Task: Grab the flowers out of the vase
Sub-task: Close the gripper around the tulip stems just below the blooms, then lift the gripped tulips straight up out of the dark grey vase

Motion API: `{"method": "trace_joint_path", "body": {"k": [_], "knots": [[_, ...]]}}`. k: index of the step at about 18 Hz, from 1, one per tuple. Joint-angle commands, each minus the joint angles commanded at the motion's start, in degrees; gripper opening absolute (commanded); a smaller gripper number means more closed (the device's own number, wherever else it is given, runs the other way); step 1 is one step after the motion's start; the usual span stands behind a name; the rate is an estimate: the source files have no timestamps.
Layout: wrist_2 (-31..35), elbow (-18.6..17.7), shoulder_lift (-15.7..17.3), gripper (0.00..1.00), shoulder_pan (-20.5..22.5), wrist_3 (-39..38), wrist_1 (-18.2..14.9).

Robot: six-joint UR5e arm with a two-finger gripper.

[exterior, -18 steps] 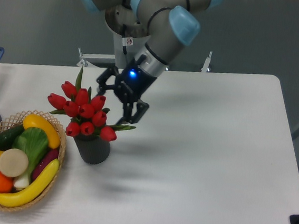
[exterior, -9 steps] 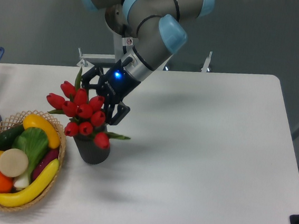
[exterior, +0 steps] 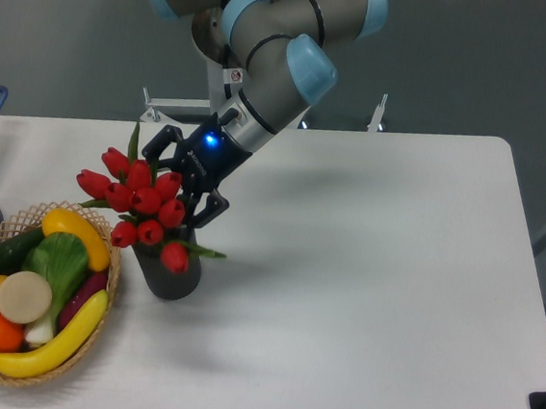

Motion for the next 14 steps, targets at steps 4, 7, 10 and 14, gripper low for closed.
{"method": "trace_joint_path", "body": {"k": [4,7,10,14], "knots": [[-0.3,0.2,0.7,0.0,0.1,-0.7,0.0],[-1.1,0.6,1.5,0.0,0.1,-2.3,0.0],[-2.4,1.1,2.4,0.0,0.6,-3.9,0.0],[-3.2,2.8,3.1,0.0,1.5,-7.5,-0.1]]}}
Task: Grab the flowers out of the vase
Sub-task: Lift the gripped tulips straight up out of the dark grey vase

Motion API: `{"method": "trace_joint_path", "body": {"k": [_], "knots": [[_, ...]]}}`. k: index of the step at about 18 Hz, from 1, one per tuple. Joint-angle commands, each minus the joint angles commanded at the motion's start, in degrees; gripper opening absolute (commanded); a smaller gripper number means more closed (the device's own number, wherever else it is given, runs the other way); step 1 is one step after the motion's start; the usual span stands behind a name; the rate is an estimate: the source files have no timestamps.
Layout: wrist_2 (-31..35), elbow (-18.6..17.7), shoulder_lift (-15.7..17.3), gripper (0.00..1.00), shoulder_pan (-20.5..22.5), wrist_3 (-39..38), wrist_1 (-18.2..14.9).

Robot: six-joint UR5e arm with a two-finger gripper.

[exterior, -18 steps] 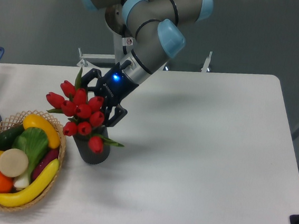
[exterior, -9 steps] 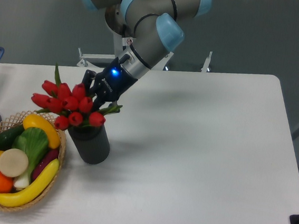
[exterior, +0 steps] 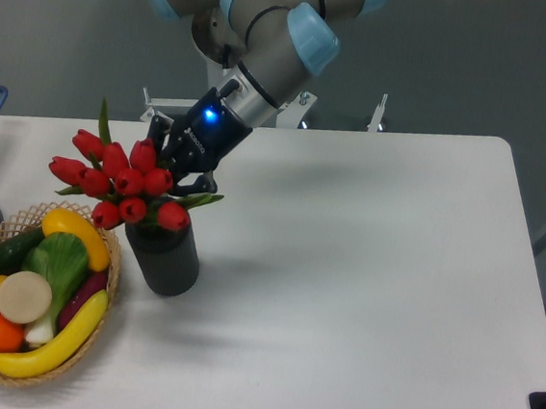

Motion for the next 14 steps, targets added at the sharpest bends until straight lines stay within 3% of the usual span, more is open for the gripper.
{"method": "trace_joint_path", "body": {"k": [7,14], "knots": [[-3.5,3.6,1.1,0.0,2.0,-5.9,0.0],[-4.7,4.8,4.8,0.0,4.4,-10.4,-0.6]]}}
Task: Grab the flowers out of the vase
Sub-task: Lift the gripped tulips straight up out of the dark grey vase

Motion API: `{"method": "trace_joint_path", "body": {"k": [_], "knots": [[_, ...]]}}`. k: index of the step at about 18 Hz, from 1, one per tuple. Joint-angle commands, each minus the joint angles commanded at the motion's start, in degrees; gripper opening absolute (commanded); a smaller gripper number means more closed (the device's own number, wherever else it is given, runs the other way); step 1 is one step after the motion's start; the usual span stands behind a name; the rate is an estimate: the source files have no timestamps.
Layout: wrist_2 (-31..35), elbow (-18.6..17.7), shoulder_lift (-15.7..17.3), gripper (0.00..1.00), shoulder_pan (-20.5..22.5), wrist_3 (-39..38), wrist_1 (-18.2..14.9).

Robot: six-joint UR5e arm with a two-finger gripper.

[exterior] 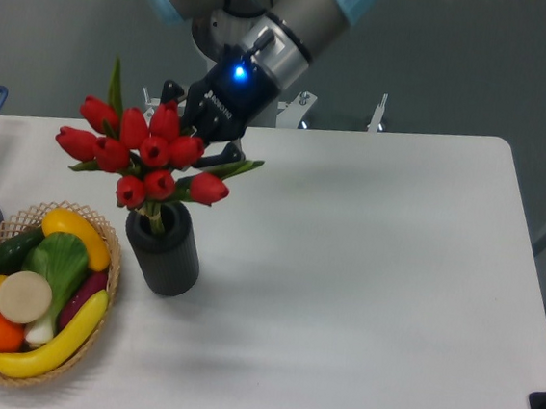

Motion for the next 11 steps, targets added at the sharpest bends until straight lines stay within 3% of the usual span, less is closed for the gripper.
{"method": "trace_joint_path", "body": {"k": [3,11], "knots": [[-0.1,1.0,1.6,0.0,1.6,-2.9,-0.1],[-0.2,6.2,1.1,0.0,3.3,-11.1,-0.1]]}}
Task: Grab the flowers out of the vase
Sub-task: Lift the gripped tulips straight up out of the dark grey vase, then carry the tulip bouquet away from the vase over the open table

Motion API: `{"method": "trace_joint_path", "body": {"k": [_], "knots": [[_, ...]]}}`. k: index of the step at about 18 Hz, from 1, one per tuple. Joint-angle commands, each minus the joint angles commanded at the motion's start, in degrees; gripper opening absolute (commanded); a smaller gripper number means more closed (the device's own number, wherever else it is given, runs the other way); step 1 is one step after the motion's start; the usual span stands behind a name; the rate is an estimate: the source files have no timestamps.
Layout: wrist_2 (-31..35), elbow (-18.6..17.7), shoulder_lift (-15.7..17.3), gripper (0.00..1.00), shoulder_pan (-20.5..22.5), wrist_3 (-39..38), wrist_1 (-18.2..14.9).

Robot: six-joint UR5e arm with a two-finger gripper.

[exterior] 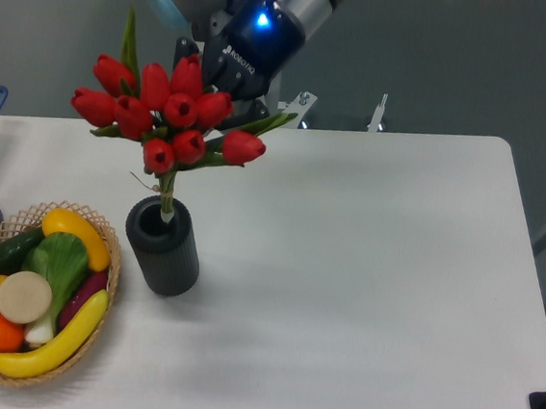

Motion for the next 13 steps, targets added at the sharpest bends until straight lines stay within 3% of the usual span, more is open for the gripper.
{"method": "trace_joint_path", "body": {"k": [5,10,13], "knots": [[-0.3,2.9,-0.4,0.0,3.3,-4.4,0.1],[1.2,5.3,-4.4,0.0,7.8,-1.4,0.9],[8.2,6.1,-6.4,0.0,8.8,2.6,0.9]]}}
